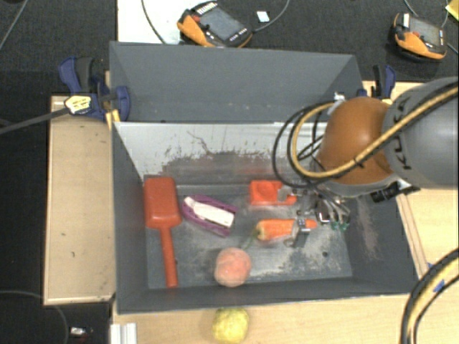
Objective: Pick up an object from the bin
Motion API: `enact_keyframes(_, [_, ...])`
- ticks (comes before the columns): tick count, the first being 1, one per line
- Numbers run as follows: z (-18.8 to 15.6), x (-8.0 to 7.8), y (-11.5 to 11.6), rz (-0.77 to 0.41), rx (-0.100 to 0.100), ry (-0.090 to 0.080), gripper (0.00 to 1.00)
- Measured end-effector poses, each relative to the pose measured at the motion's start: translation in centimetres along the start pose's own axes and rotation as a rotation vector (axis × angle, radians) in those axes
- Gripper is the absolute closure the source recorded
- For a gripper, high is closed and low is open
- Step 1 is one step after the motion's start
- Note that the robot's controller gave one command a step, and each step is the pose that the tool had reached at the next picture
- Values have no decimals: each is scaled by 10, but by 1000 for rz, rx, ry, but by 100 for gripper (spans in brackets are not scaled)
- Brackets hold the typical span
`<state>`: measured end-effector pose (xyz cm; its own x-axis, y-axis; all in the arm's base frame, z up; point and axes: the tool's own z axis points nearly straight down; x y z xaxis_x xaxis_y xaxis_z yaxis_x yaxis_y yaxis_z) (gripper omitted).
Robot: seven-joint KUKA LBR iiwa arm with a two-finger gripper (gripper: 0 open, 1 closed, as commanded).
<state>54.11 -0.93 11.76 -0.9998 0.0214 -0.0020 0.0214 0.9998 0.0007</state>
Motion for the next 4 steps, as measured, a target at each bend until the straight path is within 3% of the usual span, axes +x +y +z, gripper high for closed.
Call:
enact_keyframes(1, [8,-12,0,13,-1,-13,0])
enact_keyframes(2, [11,-3,5,106,-1,-5,0])
enact_keyframes(3, [45,-1,6,44,-1,-21,0])
enact_keyframes(4, [47,3,12,140,-2,-15,100])
